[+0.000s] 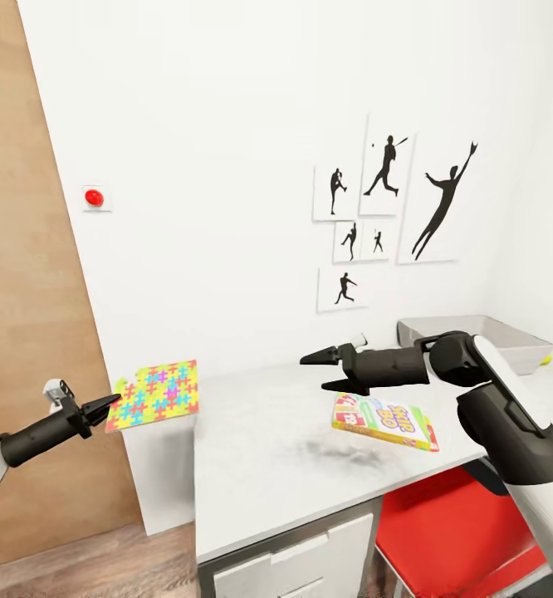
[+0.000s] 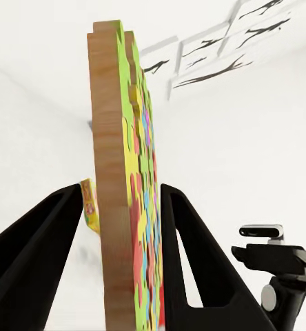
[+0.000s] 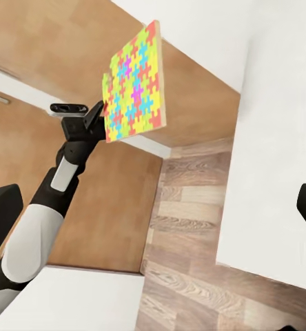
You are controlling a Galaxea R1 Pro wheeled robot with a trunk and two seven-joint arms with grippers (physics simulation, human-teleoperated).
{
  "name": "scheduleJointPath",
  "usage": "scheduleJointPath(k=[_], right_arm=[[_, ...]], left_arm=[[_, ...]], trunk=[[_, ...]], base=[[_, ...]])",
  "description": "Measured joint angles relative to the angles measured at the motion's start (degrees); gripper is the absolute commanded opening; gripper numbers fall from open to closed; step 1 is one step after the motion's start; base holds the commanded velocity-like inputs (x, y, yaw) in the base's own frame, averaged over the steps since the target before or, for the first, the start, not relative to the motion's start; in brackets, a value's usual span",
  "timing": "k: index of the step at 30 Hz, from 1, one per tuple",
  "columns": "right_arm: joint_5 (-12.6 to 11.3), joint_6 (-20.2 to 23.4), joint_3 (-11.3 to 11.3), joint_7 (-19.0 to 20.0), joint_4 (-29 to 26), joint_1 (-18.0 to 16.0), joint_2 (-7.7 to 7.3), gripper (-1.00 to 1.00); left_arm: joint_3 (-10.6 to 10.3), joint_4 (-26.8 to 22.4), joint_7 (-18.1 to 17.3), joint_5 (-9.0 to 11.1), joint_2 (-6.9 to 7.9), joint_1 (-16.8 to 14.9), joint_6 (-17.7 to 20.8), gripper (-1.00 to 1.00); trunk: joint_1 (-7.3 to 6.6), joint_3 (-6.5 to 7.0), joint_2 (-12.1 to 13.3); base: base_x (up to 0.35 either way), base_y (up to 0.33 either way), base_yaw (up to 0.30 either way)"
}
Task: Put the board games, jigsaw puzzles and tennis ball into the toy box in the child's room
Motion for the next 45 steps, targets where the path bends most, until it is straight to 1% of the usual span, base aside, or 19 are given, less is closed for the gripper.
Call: scheduleJointPath(k=[4, 5, 9, 13, 17, 20, 22, 23, 24, 27, 30, 32, 34, 37, 41, 44, 45], right_arm=[[-0.1, 0.0, 0.1, 0.2, -0.2, 0.1, 0.02, 1.00], [-0.1, 0.0, 0.2, 0.2, -0.3, 0.6, 0.03, 1.00], [-0.1, 0.0, 0.1, 0.4, -0.4, 5.0, 0.39, 1.00], [-0.1, 0.0, 0.0, 0.6, -0.8, 7.7, 0.87, 1.00], [0.0, 0.0, 0.1, 1.3, -1.0, 10.6, 1.00, 1.00], [-0.1, 0.0, 0.1, 2.9, -1.1, 12.3, 0.98, 1.00], [-0.1, 0.0, 0.3, 5.3, -1.1, 13.2, 0.95, 1.00], [-0.1, 0.0, 0.4, 5.7, -1.1, 13.3, 0.96, 1.00], [-0.1, 0.0, 1.1, 6.9, -1.1, 13.6, 0.98, 1.00], [0.0, 0.0, 2.3, 8.2, -1.1, 14.9, 0.97, 1.00], [0.0, 0.0, 2.9, 9.8, -1.1, 16.0, 1.03, 1.00], [0.0, 0.0, 3.2, 10.7, -1.1, 16.2, 1.33, 1.00], [0.0, 0.0, 3.4, 11.0, -1.1, 16.3, 2.05, 1.00], [0.1, 0.0, 3.6, 11.2, -1.1, 16.4, 2.56, 1.00], [0.2, 0.0, 3.9, 10.9, -1.1, 16.5, 2.68, 1.00], [0.2, 0.0, 4.1, 10.9, -1.1, 17.7, 2.68, 1.00], [0.3, 0.0, 4.1, 10.9, -1.1, 18.3, 2.62, 1.00]], left_arm=[[0.0, 0.1, 0.1, -0.1, 0.09, 0.0, 0.0, -1.00], [0.0, 0.1, 0.0, -0.1, 0.20, 0.0, 0.0, -1.00], [0.0, 0.2, 0.0, -0.1, 0.66, 0.0, 0.0, -1.00], [0.0, 0.2, 0.0, -0.1, 1.61, 0.0, 0.0, -1.00], [-0.1, 0.2, 0.1, -0.1, 1.88, 0.0, 0.0, -1.00], [-0.1, 0.2, 0.0, -0.1, 1.92, 0.0, 0.0, -1.00], [-0.1, 0.2, 0.1, -0.1, 1.93, 0.0, 0.0, -1.00], [-0.1, 0.2, 0.1, -0.1, 1.93, 0.0, 0.0, -1.00], [-0.1, 0.2, 0.1, -0.1, 1.92, 0.0, 0.0, -1.00], [-0.1, 0.1, 0.1, -0.1, 1.91, 0.0, -0.1, -1.00], [-0.1, 0.1, 0.1, -0.1, 1.89, 0.0, -0.1, -1.00], [-0.1, 0.1, 0.1, 0.0, 1.87, 0.0, -0.1, -1.00], [-0.1, 0.1, 0.1, -0.1, 1.86, 0.0, -0.1, -1.00], [-0.1, 0.1, 0.1, -0.1, 1.92, 0.0, -0.1, -1.00], [-0.1, 0.1, 0.1, -0.1, 1.86, 0.0, -0.1, -1.00], [-0.1, 0.1, 0.2, -0.1, 1.84, 0.0, -0.1, -1.00], [-0.1, 0.1, 0.2, -0.1, 2.04, 0.0, -0.1, -1.00]], trunk=[[-0.89, 0.72, 1.6], [-1.11, 0.90, 2.0], [-1.97, 1.62, 3.6], [-2.87, 2.33, 5.2], [-3.75, 3.05, 6.8], [-4.38, 3.59, 8.0], [-4.84, 3.95, 8.8], [-5.06, 4.13, 9.2], [-5.29, 4.31, 9.6], [-5.95, 4.85, 10.8], [-6.61, 5.39, 12.0], [-7.03, 5.75, 12.8], [-7.46, 6.11, 13.6], [-8.14, 6.65, 14.8], [-9.03, 7.37, 16.4], [-9.69, 7.90, 17.7], [-9.91, 8.08, 18.1]], base=[[-0.047, 0.001, 0.000], [-0.134, 0.032, 0.000], [-0.194, 0.050, 0.000], [-0.052, 0.011, 0.000], [-0.051, 0.006, 0.000], [-0.207, 0.036, 0.000], [-0.124, 0.015, 0.000], [-0.056, 0.007, 0.000], [-0.045, 0.006, 0.000], [-0.020, 0.002, 0.000], [-0.031, 0.001, 0.000], [-0.184, 0.000, 0.000], [-0.208, 0.000, 0.000], [-0.079, 0.000, 0.000], [-0.016, 0.000, 0.000], [-0.002, 0.000, 0.000], [0.000, 0.000, 0.000]])
